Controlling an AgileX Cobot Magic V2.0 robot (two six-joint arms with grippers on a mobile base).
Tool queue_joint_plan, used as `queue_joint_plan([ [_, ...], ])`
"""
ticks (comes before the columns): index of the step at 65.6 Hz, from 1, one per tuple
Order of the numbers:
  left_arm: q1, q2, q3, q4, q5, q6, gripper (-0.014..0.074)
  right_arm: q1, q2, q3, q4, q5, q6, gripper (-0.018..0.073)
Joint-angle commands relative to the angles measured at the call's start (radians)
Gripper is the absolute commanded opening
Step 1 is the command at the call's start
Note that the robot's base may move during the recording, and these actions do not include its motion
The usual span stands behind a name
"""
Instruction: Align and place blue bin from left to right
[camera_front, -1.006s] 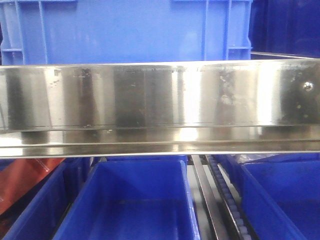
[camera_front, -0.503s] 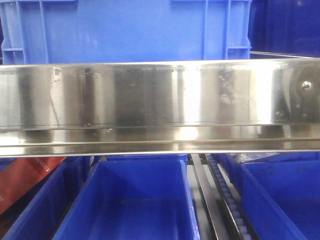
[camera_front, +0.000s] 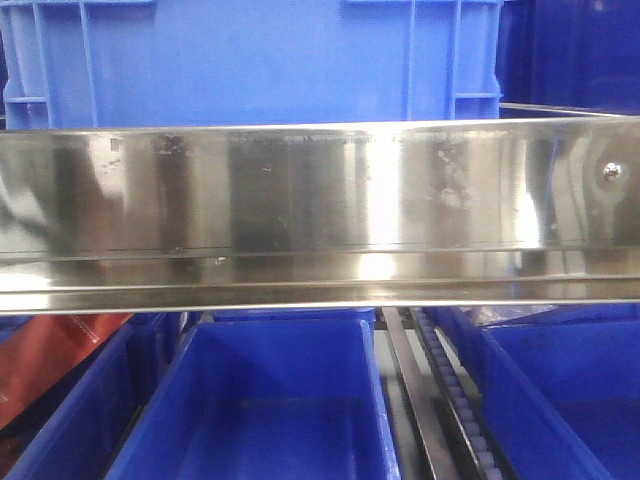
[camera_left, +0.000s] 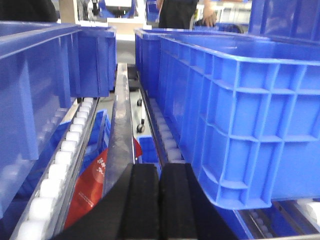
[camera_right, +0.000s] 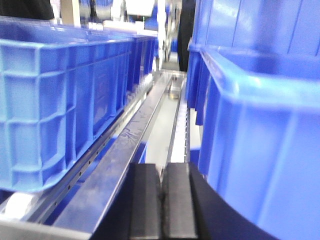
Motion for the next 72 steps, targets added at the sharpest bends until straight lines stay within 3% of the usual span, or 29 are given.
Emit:
queue_joint_plan([
  [1, 0.006, -0.026, 0.005, 0.004, -0.032, 0.002, -0.0111, -0.003, -0.030, 0.010, -0.013, -0.032, -0.008, -0.0070],
  [48, 0.006, -0.031, 0.005, -0.008, -0.035, 0.002, -0.0111, -0.003, -0.030, 0.010, -0.013, -0.048, -0.008, -0.0070],
  [57, 0.072, -0.093, 0.041, -0.098, -0.027, 0.035, -0.0111, -0.003, -0.030, 0.010, -0.013, -0.048, -0.008, -0.0070],
  [64, 0.138, -0.181, 0.129, -0.105, -0.067, 0.114, -0.0111, -0.003, -0.030, 0.010, -0.013, -0.048, -0.008, -0.0070],
  [72, 0.194, -0.279, 0.258, -0.105, -0.111, 0.131, -0.0111, -0.003, -0.030, 0.010, -0.013, -0.048, -0.008, -0.0070],
])
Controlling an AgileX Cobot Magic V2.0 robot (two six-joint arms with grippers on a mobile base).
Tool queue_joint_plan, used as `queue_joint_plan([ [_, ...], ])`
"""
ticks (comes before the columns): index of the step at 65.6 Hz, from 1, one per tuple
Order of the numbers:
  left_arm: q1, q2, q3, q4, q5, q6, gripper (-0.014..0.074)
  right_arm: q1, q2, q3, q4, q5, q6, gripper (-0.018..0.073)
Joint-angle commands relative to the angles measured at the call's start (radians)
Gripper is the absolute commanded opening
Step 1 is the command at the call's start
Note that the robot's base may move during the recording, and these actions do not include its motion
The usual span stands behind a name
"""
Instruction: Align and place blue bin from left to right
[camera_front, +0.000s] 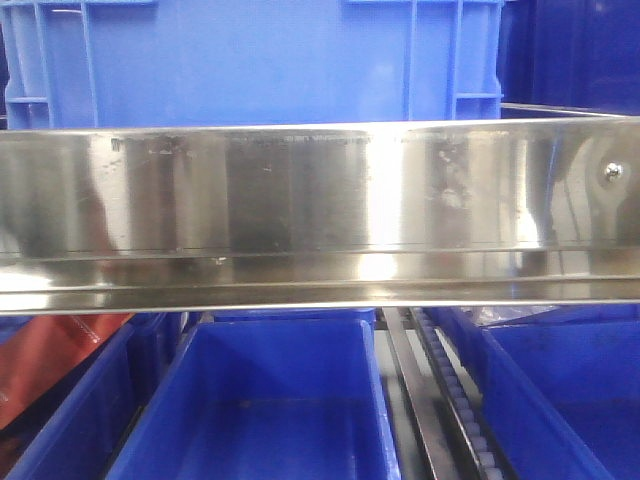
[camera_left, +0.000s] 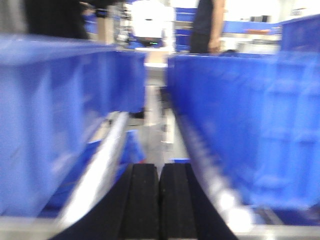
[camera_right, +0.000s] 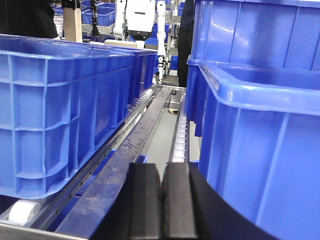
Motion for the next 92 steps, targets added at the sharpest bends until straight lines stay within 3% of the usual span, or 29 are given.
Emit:
queue_joint_plan([
  [1, 0.034, -0.072, 0.076, -0.010, -0.045, 0.019, -0.0111, -0.003, -0.004, 0.004, -0.013, -0.026, -0.006, -0.0070],
  [8, 0.051, -0.104, 0.185, -0.010, -0.086, 0.019, -0.0111, -0.003, -0.004, 0.004, -0.013, -0.026, -0.006, -0.0070],
  [14, 0.049, -0.104, 0.239, -0.010, -0.196, 0.019, -0.0111, -0.003, -0.004, 0.004, -0.013, -0.026, -0.006, -0.0070],
  [22, 0.049, -0.104, 0.239, -0.010, -0.135, 0.019, -0.0111, -0.003, -0.004, 0.004, -0.013, -0.024, -0.006, -0.0070],
  [72, 0.049, -0.104, 0.239, -0.010, -0.136, 0.019, -0.0111, -0.003, -0.004, 0.004, -0.013, -0.016, -0.006, -0.0070],
  [92, 0.049, -0.104, 0.239, -0.010, -0.136, 0.019, -0.0111, -0.186, -0.152, 0.146, 0.081, -0.045, -0.006, -0.0070],
])
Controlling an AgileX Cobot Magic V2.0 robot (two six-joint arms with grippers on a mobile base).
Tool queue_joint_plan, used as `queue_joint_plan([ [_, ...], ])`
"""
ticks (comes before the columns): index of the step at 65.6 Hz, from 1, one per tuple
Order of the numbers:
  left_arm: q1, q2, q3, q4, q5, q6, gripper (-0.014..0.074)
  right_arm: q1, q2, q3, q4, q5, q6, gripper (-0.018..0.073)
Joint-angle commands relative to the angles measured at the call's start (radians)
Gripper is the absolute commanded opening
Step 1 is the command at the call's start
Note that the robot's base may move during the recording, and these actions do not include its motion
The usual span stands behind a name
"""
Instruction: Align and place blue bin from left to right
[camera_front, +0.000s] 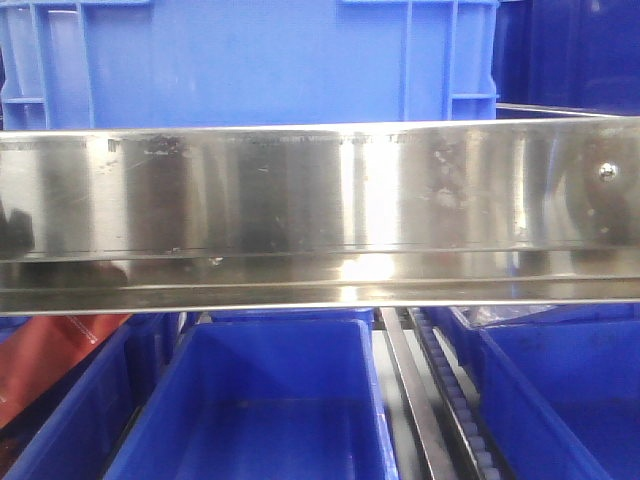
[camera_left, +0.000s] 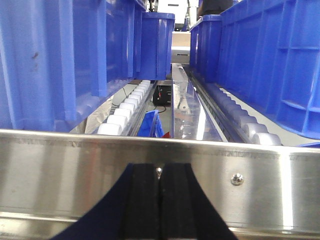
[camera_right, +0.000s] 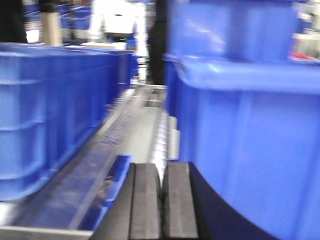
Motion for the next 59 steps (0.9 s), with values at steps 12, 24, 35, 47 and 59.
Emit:
queue_joint_plan([
  [12, 0.003, -0.007, -0.001, -0.004, -0.021, 0.001, -0.0111, -0.089, -0.181, 0.256, 0.037, -0.122, -0.006, -0.0070],
  [24, 0.003, -0.007, -0.001, -0.004, -0.021, 0.001, -0.0111, -0.089, -0.181, 0.301, 0.039, -0.168, -0.003, -0.0070],
  [35, 0.003, -0.007, -0.001, -0.004, -0.021, 0.001, -0.0111, -0.089, -0.181, 0.301, 0.039, -0.169, -0.003, -0.0070],
  [47, 0.003, -0.007, -0.001, -0.004, -0.021, 0.001, -0.0111, -0.089, -0.181, 0.301, 0.039, -0.169, -0.003, -0.0070],
  [59, 0.003, -0.007, -0.001, -0.004, -0.021, 0.001, -0.0111, -0.089, -0.181, 0.301, 0.039, -0.169, -0.003, -0.0070],
])
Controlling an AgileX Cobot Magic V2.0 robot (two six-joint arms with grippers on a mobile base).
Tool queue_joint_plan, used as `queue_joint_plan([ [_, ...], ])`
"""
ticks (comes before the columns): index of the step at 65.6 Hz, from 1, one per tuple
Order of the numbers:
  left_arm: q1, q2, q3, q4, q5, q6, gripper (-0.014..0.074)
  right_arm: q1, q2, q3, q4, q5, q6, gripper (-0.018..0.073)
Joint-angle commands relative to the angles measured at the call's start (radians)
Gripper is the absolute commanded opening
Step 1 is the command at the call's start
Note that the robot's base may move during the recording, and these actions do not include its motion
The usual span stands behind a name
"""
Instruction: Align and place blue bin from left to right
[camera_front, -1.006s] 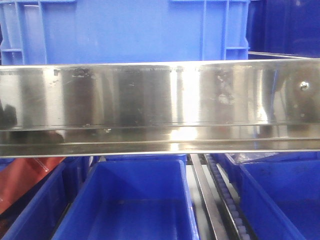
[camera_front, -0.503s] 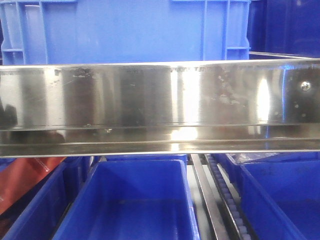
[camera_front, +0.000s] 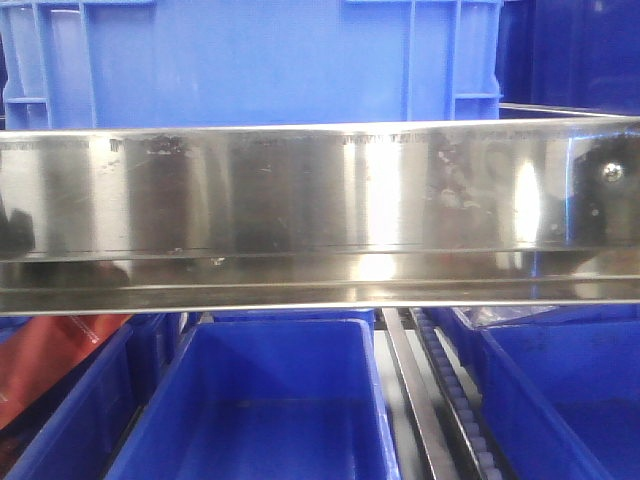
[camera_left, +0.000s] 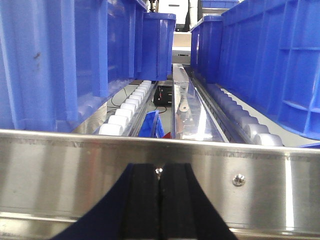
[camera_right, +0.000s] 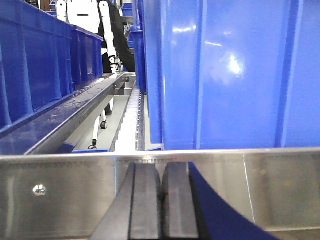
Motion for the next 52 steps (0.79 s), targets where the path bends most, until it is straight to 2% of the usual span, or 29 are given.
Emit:
queue_joint_plan([
  [1, 0.003, -0.005, -0.001, -0.003, -0.020, 0.001, -0.0111, -0.004, -0.007, 0.001, 0.004, -0.024, -0.003, -0.0070],
  [52, 0.003, -0.005, -0.001, -0.003, -0.020, 0.001, -0.0111, -0.004, -0.007, 0.001, 0.004, -0.024, -0.003, -0.0070],
])
